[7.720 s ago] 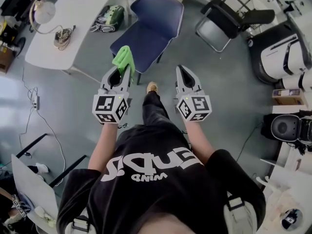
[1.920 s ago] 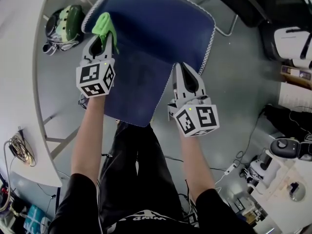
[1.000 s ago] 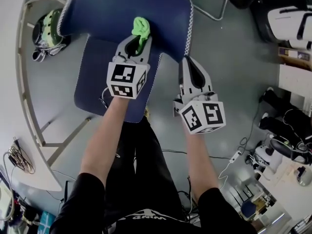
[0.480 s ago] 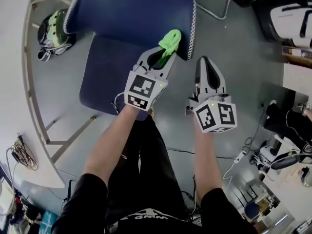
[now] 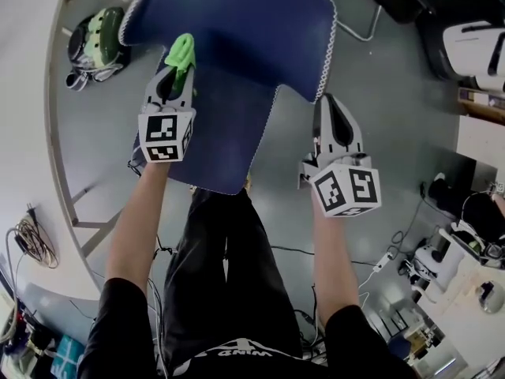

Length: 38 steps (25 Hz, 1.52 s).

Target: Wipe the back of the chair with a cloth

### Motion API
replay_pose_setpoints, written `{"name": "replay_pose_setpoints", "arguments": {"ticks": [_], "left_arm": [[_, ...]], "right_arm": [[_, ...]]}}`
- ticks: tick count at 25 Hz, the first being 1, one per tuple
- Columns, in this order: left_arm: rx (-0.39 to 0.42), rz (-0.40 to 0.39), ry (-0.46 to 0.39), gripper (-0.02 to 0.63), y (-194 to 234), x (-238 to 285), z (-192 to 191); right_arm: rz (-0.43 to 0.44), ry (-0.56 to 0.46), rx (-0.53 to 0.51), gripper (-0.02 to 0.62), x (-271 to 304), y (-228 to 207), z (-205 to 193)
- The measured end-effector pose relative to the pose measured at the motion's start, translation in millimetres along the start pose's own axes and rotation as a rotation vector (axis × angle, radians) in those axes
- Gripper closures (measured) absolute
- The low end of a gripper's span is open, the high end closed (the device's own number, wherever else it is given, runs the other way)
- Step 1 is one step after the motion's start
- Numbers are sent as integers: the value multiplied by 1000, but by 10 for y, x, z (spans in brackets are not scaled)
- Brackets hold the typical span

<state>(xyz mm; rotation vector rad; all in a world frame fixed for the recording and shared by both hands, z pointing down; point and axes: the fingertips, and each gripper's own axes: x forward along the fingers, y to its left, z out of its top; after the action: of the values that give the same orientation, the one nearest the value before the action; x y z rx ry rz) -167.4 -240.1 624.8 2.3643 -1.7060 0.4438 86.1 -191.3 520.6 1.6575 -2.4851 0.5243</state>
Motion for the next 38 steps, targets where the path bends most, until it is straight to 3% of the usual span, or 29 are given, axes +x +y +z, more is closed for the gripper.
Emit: {"name": "replay_pose_setpoints", "arguments": {"ticks": [5,9,21,38], "left_arm": [[21,163,21,546,545,48,-198],[42,191,39,546,665,268,-252],[-149,89,-20,546,9,706,-110],[-260,-159,-101,546,-1300,791,389]], "right_arm": [[3,11,4,603,44,39,-41],[-3,13,1,603,64,28,-65],[-47,7,31,603,14,-138,-105],[-74,-3,44,603,-210,-230,-111]]}}
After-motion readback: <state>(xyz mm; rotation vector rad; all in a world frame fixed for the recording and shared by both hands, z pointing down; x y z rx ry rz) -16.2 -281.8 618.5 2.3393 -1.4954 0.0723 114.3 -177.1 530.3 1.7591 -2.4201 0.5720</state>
